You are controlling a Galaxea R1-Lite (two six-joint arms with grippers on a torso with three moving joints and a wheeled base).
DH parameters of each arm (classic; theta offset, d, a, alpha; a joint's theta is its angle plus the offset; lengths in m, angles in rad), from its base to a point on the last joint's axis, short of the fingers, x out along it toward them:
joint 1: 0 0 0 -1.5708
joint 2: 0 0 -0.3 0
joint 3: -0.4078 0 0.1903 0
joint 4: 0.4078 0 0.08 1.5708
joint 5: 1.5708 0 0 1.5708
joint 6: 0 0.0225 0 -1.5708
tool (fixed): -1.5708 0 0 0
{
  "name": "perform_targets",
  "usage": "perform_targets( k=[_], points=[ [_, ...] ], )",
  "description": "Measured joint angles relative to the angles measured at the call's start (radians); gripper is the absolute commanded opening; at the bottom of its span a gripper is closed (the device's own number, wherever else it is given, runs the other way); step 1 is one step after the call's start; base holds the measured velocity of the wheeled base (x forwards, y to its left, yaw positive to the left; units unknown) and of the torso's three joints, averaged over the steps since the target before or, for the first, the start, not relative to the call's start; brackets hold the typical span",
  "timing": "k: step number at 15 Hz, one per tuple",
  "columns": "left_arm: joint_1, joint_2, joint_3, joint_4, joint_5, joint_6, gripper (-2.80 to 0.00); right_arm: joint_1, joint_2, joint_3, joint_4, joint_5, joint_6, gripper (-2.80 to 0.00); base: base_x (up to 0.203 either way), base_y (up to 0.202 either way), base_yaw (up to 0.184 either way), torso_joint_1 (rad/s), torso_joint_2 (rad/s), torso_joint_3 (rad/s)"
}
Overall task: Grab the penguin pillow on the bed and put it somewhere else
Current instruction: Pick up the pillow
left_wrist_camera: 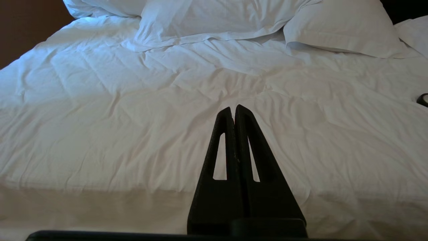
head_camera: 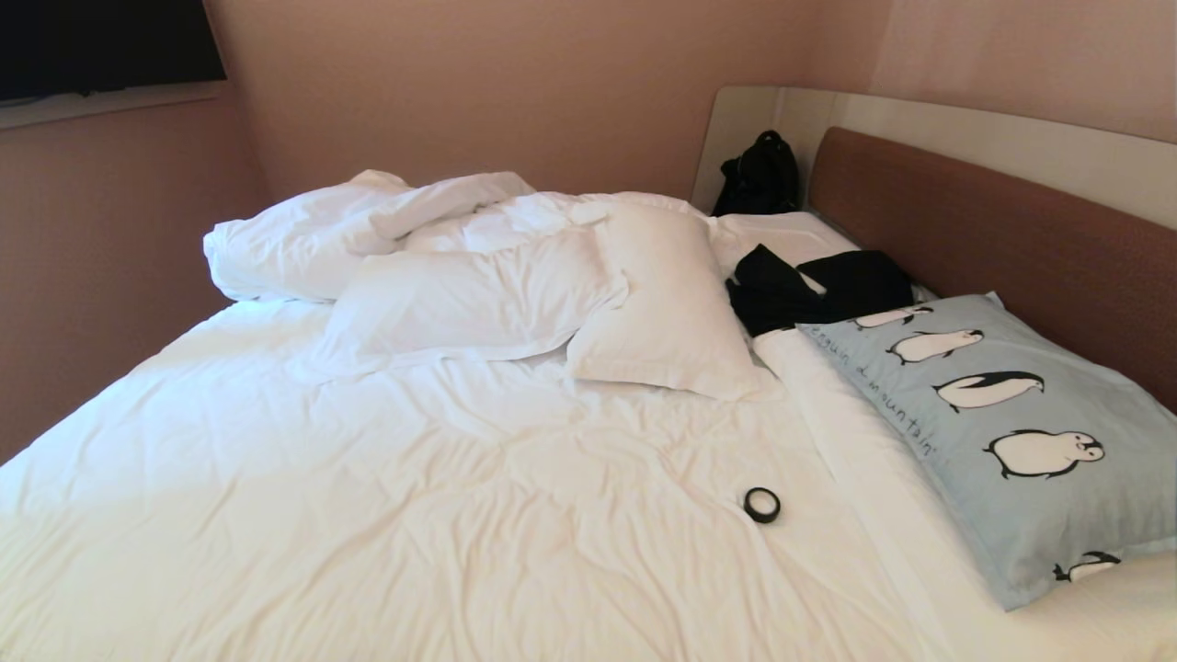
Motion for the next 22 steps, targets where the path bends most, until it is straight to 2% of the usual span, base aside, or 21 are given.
perform_targets(
  k=[12,22],
  points=[
    [0.000,0.000,0.000,0.000,0.000,0.000,-2.80,0.000,0.000,0.000,0.196,0.039,-0.005,-2.80,0.000,0.000,0.000,0.000,0.00,0.000],
    [0.000,0.000,0.000,0.000,0.000,0.000,-2.80,0.000,0.000,0.000,0.201,0.038,0.004,-2.80,0.000,0.000,0.000,0.000,0.00,0.000]
  ],
)
